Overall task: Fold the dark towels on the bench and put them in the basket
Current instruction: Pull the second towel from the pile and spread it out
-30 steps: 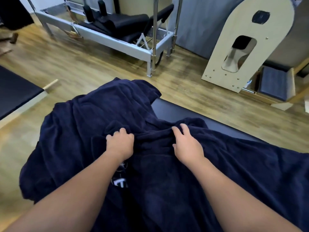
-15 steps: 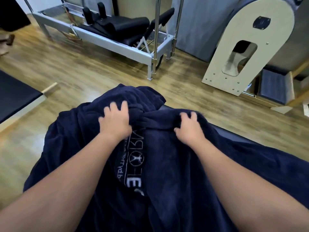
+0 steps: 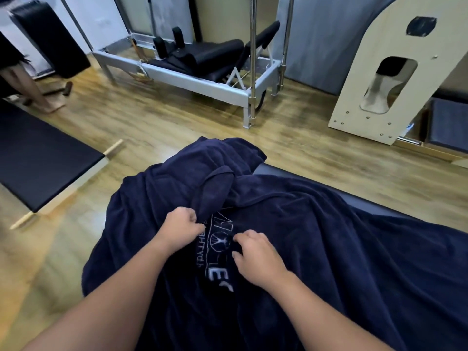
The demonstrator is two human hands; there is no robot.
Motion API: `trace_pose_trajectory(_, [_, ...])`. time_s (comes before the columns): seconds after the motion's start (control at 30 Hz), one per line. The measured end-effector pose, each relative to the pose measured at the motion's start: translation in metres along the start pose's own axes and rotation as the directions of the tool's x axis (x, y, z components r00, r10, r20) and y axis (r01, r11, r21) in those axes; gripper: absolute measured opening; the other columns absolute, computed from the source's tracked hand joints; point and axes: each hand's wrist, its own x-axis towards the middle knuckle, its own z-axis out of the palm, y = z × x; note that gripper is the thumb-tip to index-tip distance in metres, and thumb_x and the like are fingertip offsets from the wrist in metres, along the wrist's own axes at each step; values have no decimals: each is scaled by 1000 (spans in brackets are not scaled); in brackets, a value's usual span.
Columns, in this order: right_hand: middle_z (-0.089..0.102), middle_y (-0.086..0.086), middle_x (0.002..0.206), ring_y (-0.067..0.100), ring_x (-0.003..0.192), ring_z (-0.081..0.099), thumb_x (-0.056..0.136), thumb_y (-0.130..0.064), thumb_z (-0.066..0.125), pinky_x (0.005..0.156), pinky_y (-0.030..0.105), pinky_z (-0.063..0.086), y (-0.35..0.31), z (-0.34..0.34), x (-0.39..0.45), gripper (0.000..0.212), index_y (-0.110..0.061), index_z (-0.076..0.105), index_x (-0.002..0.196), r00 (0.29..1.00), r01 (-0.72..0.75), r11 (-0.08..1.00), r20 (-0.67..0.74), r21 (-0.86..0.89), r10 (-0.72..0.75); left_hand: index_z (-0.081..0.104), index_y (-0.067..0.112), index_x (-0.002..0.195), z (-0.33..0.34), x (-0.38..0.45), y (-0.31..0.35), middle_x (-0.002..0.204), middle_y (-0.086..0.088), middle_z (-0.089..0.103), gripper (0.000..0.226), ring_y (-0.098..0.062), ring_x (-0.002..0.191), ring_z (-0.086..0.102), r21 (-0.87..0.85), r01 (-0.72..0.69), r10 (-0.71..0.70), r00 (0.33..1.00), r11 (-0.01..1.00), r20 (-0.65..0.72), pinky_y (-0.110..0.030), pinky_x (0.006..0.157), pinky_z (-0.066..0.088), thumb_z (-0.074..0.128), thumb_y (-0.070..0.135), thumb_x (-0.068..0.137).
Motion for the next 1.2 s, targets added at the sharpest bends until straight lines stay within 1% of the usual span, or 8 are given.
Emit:
trace_pose_trajectory(0.17, [62, -4, 113, 23, 104, 62, 94, -41, 58, 86, 39, 50, -36, 5, -21, 31, -29, 47, 120, 996, -49, 968, -65, 244, 67, 59, 20, 59, -6, -19, 7, 59, 7, 54, 33, -6, 58, 49, -121, -59, 101, 920, 991, 380, -23, 58, 40, 84, 28, 78])
trace_pose_trajectory(0.4, [61, -5, 113, 21, 97, 64, 84, -55, 66, 74, 39, 54, -67, 10, -24, 53, -34, 30, 115, 951, -233, 861, -78, 452, 298, 63, 10, 77, -9, -2, 27, 68, -13, 61, 11, -21, 63, 58, -496, 143, 218, 771, 856, 598, -27, 61, 42, 54, 5, 80])
trace_pose_trajectory(0.53, [63, -1, 88, 18, 71, 65, 85, -24, 63, 59, 42, 59, -76, 14, -5, 27, -30, 39, 97, 818, -413, 721, -121, 556, 562, 57, 9, 96, 7, 37, 36, 73, -20, 63, 29, -30, 53, 61, -330, 112, 89, 839, 937, 538, -45, 58, 58, 37, -5, 82])
trace_pose_trajectory(0.67, [57, -2, 97, 20, 86, 60, 82, -20, 61, 76, 37, 54, -79, 9, 3, 22, -27, 43, 94, 668, -547, 653, -197, 523, 717, 21, 44, 152, 6, 76, 31, 95, -9, 63, 85, -23, 51, 69, 248, -308, 139, 838, 918, 529, -36, 50, 61, 41, 1, 82])
trace_pose_trajectory(0.8, [53, -3, 113, 24, 97, 60, 84, -18, 57, 85, 39, 51, -81, 4, 0, 35, -29, 43, 114, 566, -649, 633, -289, 421, 772, -10, 63, 148, 15, 99, 24, 108, -7, 62, 99, -23, 58, 64, 416, -632, 288, 716, 654, 636, -39, 61, 62, 56, 17, 90])
trace_pose_trajectory(0.93, [22, 2, 147, 21, 79, 59, 86, -1, 55, 63, 31, 46, -78, 0, -13, 101, -61, 1, 148, 655, -718, 681, -192, 145, 731, 46, 31, 133, 27, 111, 41, 113, -6, 65, 42, -29, 88, 63, 424, -753, 441, 646, 504, 624, -41, 74, 53, 49, 16, 94])
trace_pose_trajectory(1.13, [33, 6, 113, 23, 69, 49, 90, -3, 50, 51, 32, 40, -80, -1, -17, 98, -70, 2, 144, 737, -674, 725, -64, -140, 673, 58, 18, 99, 29, 116, 91, 93, -2, 65, 17, -27, 86, 64, 268, -736, 558, 656, 621, 509, -42, 74, 56, 51, 17, 84])
trace_pose_trajectory(1.2, [34, 6, 115, 25, 68, 49, 92, -7, 50, 54, 34, 40, -85, -9, -18, 78, -59, 29, 146, 715, -687, 704, 4, -182, 699, 56, 15, 90, 30, 115, 108, 89, -3, 64, 12, -24, 80, 63, 188, -704, 537, 662, 684, 524, -43, 72, 58, 53, 21, 80])
